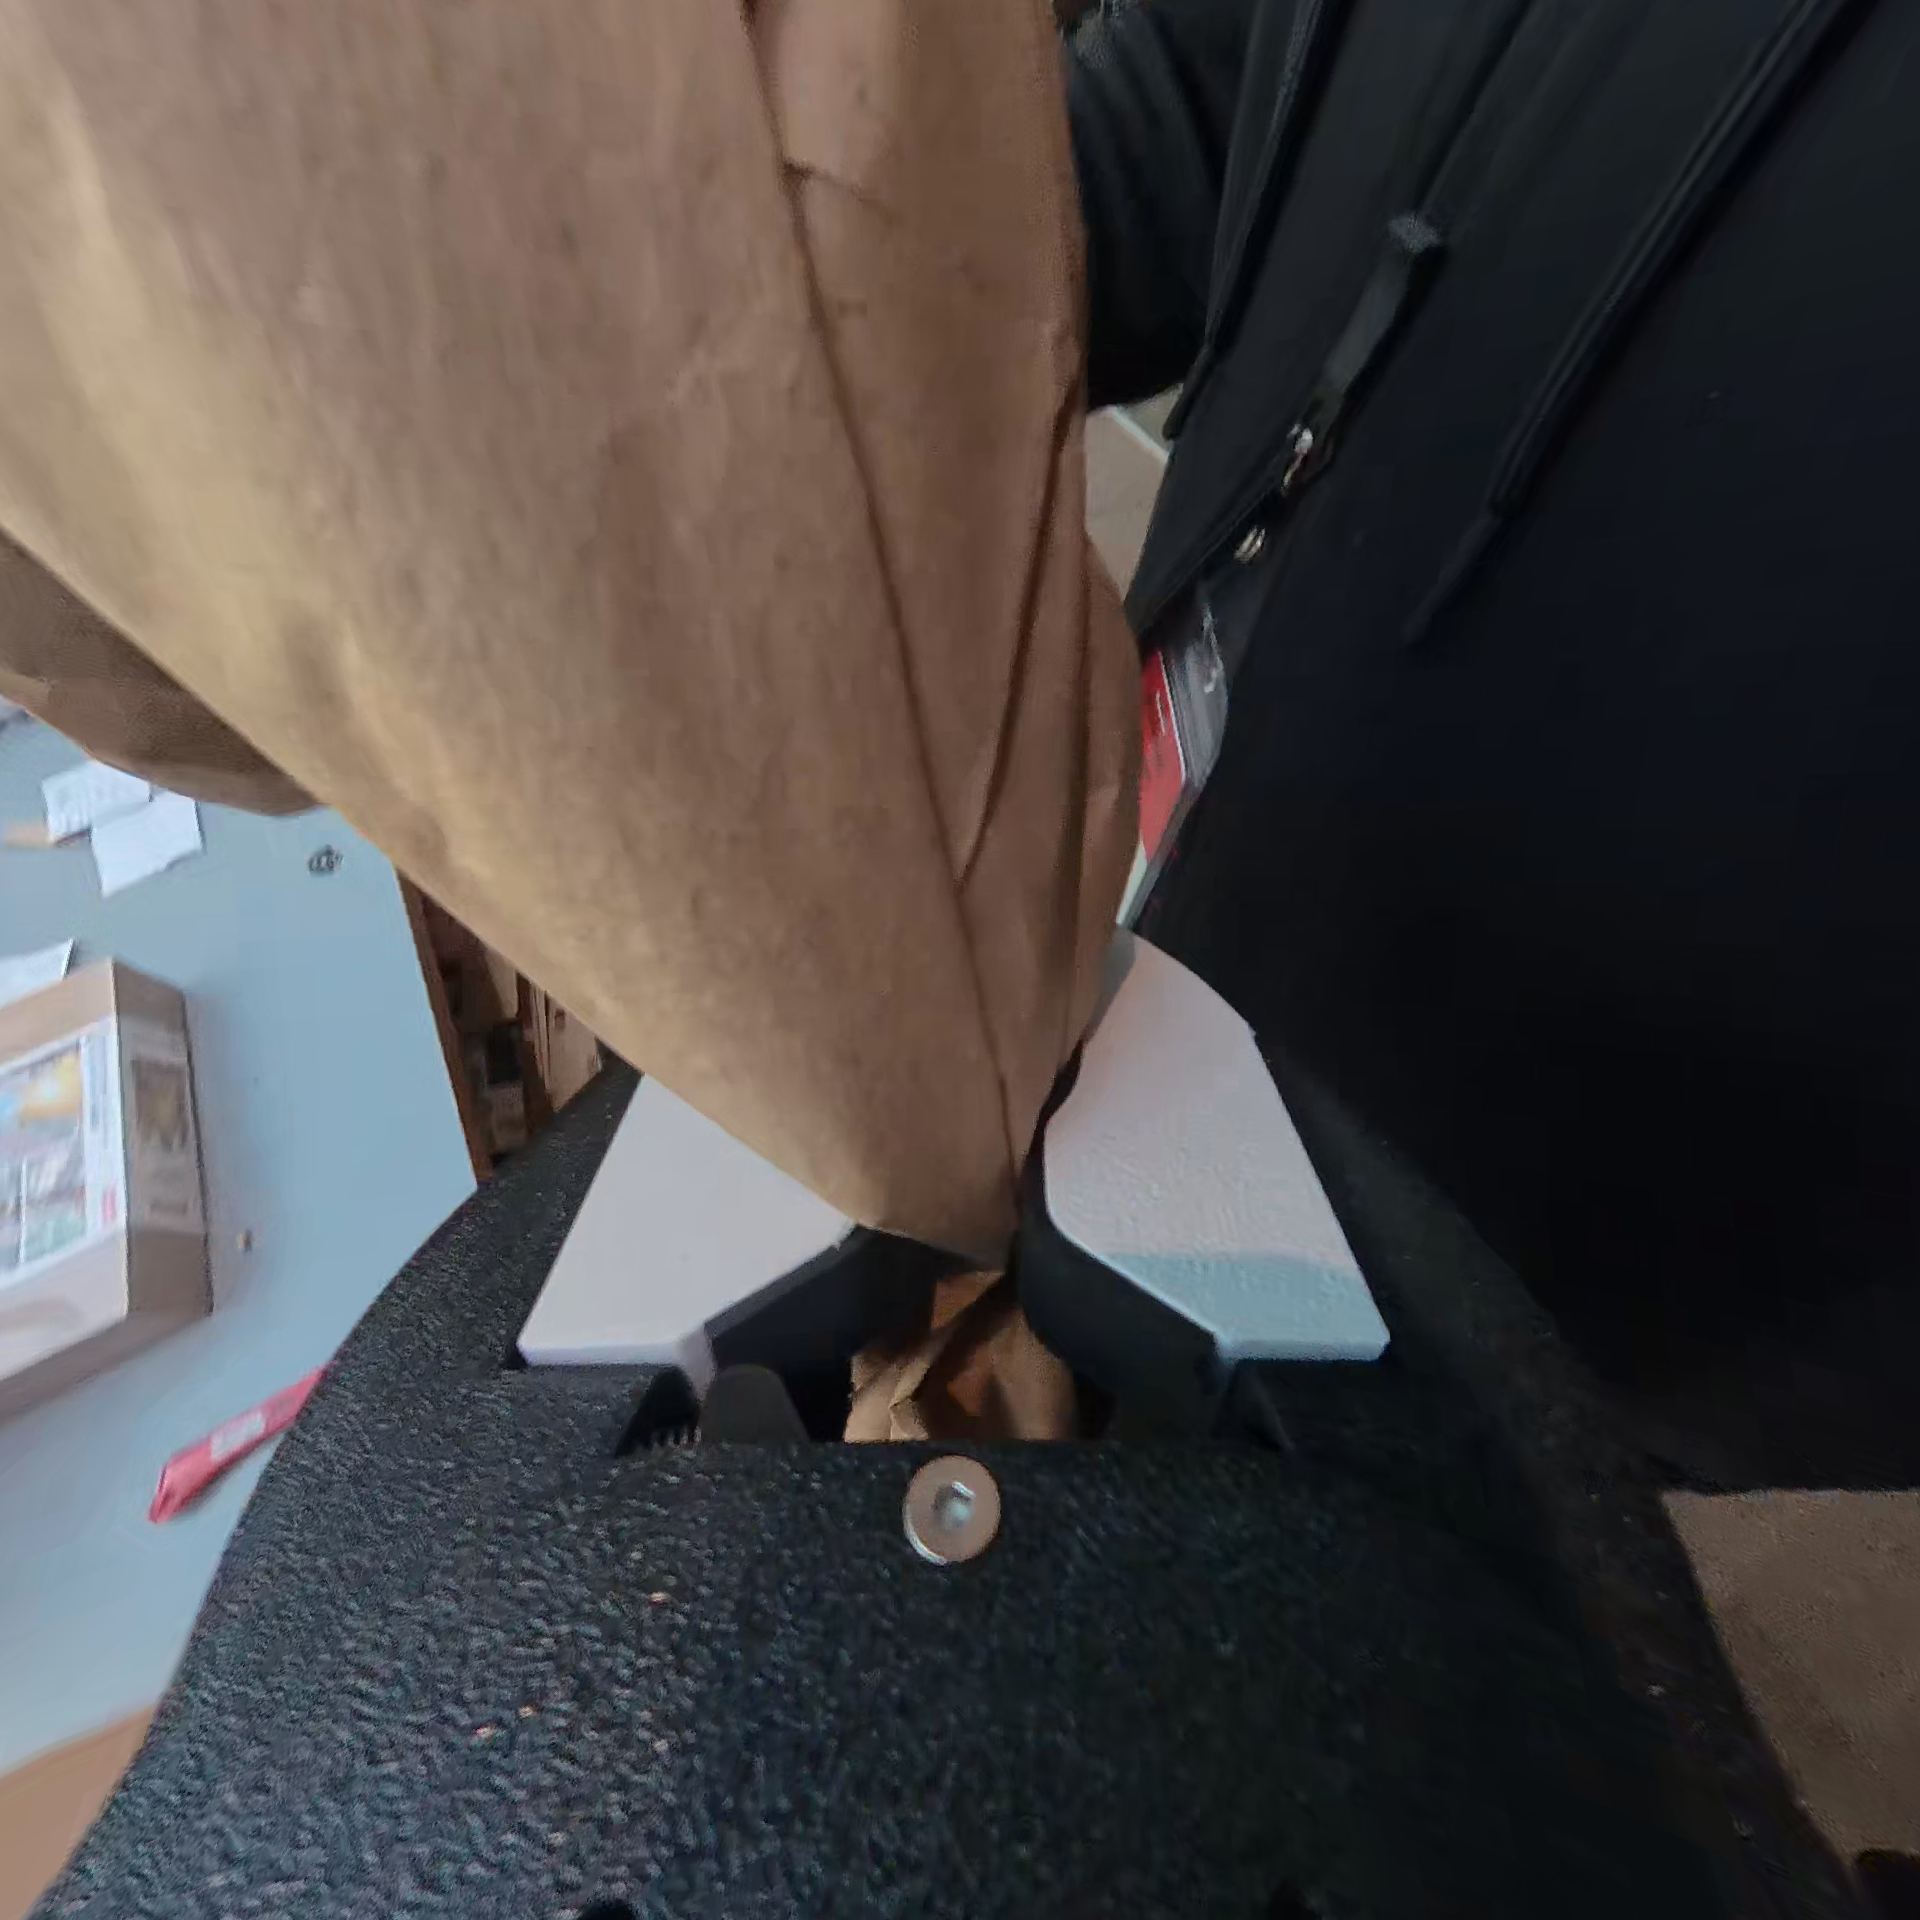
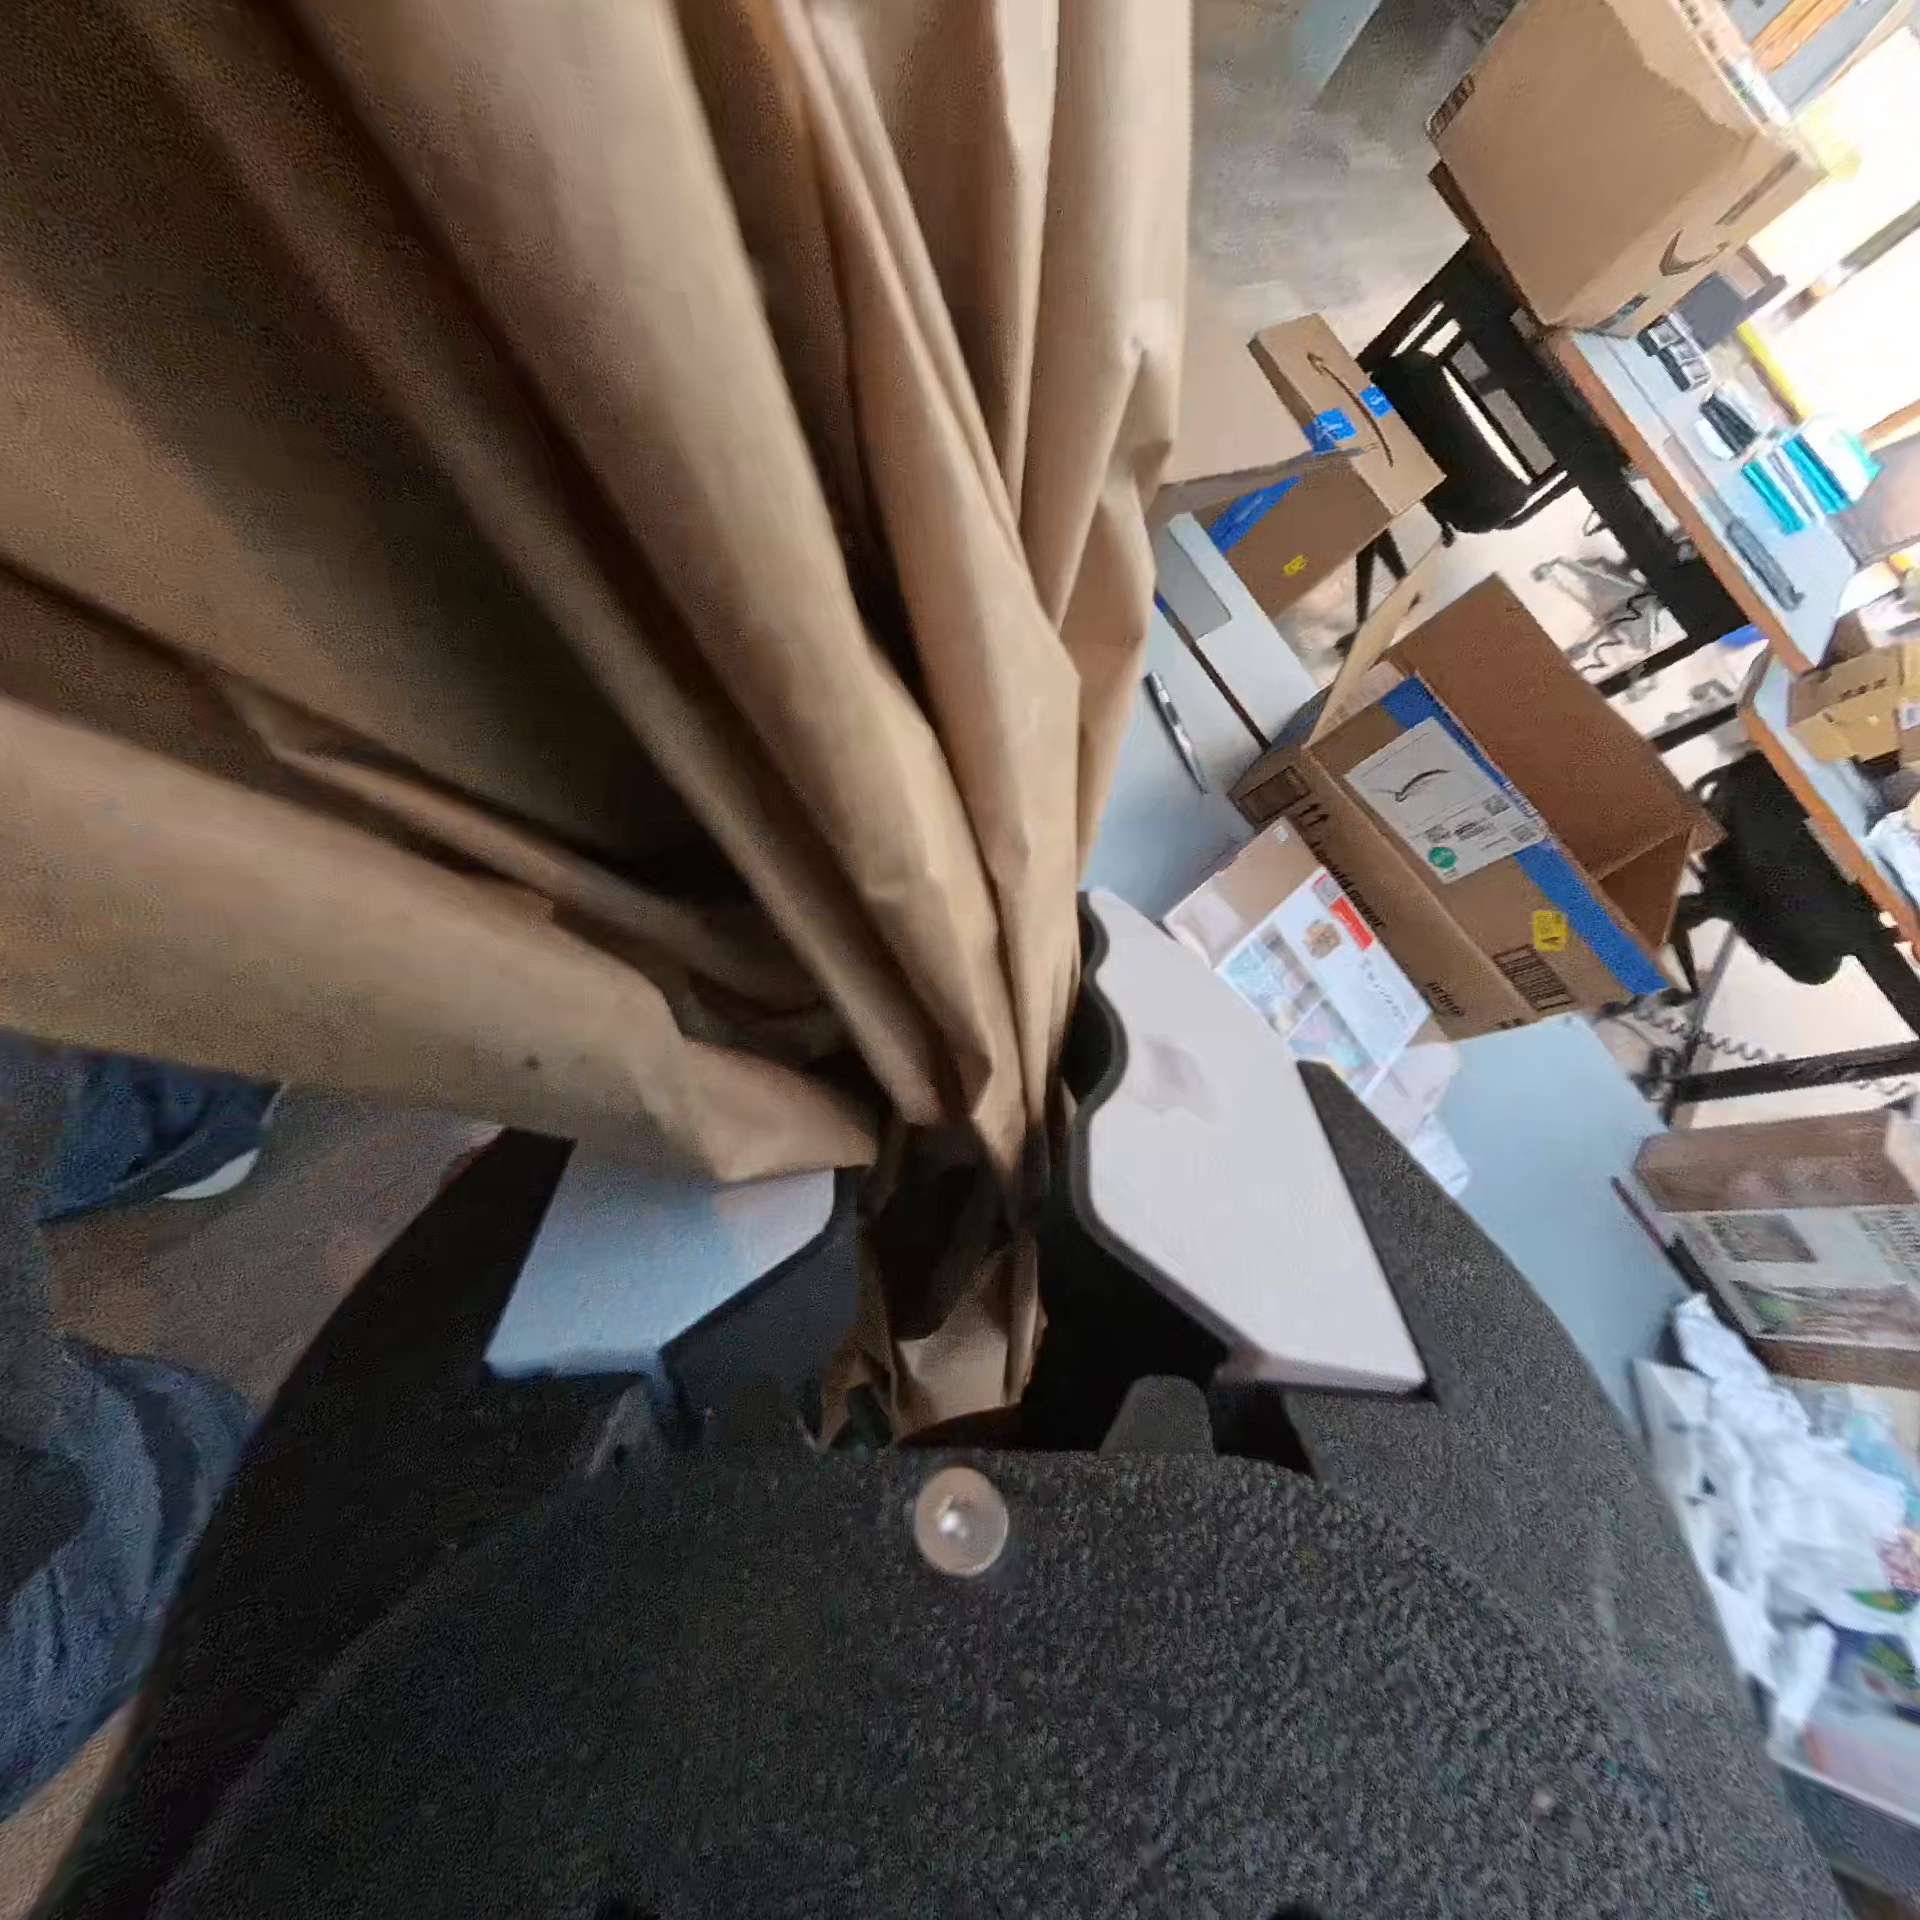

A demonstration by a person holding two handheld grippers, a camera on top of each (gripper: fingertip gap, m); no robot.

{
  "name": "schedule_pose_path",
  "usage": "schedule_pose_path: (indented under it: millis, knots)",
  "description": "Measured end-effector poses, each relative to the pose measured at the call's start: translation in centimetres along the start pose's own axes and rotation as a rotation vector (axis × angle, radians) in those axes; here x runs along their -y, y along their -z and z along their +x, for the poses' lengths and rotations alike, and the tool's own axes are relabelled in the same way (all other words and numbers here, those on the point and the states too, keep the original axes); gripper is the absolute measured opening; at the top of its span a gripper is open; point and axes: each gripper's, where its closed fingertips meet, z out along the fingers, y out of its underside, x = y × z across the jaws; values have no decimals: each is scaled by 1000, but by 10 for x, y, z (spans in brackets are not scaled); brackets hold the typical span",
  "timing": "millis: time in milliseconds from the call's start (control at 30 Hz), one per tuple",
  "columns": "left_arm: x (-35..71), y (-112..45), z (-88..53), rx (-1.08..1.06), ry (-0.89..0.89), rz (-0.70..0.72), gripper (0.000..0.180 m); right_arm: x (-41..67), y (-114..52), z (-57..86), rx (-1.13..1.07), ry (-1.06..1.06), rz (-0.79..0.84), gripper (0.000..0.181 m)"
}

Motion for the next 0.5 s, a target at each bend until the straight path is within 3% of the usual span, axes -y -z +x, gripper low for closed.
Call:
schedule_pose_path:
  millis: [267,500]
  knots:
    - [136,-218,-82,-212,66,223,30,-162,178,-27,141,-556,183,26]
    - [241,-403,-142,-579,271,273,32,-256,312,6,35,-804,329,20]
